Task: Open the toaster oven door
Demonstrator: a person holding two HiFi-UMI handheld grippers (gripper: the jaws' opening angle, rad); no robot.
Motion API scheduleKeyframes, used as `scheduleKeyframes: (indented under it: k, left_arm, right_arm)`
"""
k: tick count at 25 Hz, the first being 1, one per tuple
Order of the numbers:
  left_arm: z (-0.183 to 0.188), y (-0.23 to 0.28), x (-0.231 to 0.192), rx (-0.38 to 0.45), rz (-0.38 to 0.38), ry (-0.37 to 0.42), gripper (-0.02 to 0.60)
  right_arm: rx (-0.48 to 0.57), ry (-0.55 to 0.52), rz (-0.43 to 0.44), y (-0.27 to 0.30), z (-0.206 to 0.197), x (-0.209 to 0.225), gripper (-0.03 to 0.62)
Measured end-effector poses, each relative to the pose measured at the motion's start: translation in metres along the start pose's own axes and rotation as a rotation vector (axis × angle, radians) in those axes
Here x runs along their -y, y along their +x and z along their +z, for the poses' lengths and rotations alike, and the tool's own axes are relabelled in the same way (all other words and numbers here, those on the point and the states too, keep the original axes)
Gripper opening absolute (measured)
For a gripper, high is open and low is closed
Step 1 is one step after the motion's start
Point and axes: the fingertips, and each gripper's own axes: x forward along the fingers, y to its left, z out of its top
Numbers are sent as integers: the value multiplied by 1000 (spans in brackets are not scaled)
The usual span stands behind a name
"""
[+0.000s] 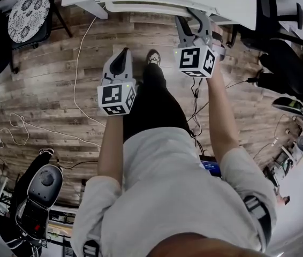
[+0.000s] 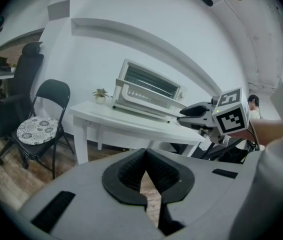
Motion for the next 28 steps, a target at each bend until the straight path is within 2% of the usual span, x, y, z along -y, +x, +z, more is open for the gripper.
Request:
scheduleKeyframes:
  k: [19, 28]
  left_arm:
    - [-21, -1, -5, -35, 4, -1, 17]
    - [-31, 0, -5, -60, -9, 6, 17]
  right_arm:
    - [20, 22, -60, 1, -4, -8, 153]
    - [-9, -38, -93, -2, -10, -14, 160]
